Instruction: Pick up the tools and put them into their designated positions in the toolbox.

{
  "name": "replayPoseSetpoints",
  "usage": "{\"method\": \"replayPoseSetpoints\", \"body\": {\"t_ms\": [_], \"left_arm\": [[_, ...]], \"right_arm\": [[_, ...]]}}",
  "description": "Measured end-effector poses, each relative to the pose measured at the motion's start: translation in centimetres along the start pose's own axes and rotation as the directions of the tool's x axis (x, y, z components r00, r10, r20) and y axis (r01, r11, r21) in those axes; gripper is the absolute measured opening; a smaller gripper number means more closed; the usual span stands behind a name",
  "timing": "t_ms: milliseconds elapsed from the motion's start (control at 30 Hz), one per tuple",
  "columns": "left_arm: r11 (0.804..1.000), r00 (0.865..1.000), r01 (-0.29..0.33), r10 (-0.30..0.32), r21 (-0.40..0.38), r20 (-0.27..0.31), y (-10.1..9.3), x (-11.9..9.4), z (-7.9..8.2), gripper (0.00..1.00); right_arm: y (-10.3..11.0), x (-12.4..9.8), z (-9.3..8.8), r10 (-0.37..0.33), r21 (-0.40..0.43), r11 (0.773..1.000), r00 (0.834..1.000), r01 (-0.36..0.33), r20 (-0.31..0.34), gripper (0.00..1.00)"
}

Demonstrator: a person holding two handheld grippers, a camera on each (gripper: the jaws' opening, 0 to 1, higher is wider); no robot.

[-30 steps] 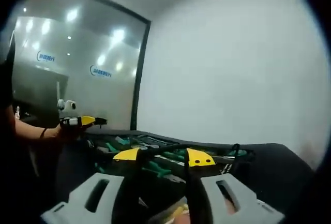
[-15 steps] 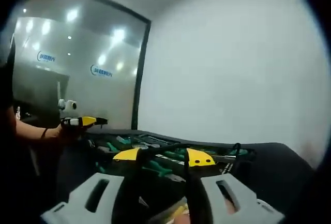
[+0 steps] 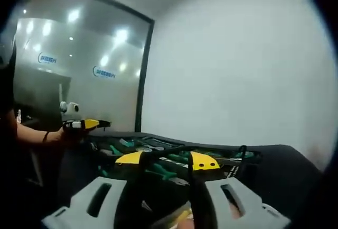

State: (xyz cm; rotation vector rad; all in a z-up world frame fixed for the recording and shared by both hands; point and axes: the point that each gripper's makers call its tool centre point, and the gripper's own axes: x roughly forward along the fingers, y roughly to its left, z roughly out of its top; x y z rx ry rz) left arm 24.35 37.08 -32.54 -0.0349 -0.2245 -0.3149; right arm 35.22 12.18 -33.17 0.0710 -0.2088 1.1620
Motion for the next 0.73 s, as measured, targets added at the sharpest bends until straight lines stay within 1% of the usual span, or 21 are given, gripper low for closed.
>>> {"method": "replayPoseSetpoints", "body": {"t_ms": [200,300,500,733], "left_arm": [[1.0,1.0,0.005,-0.005,-0.002,-0.002,-0.03,-0.02,-0.03,0.41],[1.0,1.0,-0.004,0.004,-0.003,-0.002,0.15,-0.01,-0.02,0.39],[1.0,1.0,-0.002,0.002,0.0,-0.007,0.09,0.01,-0.11,0.39],[1.0,1.0,-0.009,0.009,-0.011,-0.005,0.33,-0.01,-0.07,0.37]], "right_arm": [[0.56,-0.02,0.03,0.01,-0.014,1.0,1.0,-0.01,0.0,0.3],[0.2,-0.01,-0.08,0.003,-0.007,1.0,1.0,-0.003,-0.003,0.3],[0.25,-0.02,-0.27,0.0,-0.025,1.0,1.0,-0.001,-0.01,0.3],[0.04,0.01,-0.32,-0.002,-0.019,1.0,1.0,0.001,-0.012,0.3]]}}
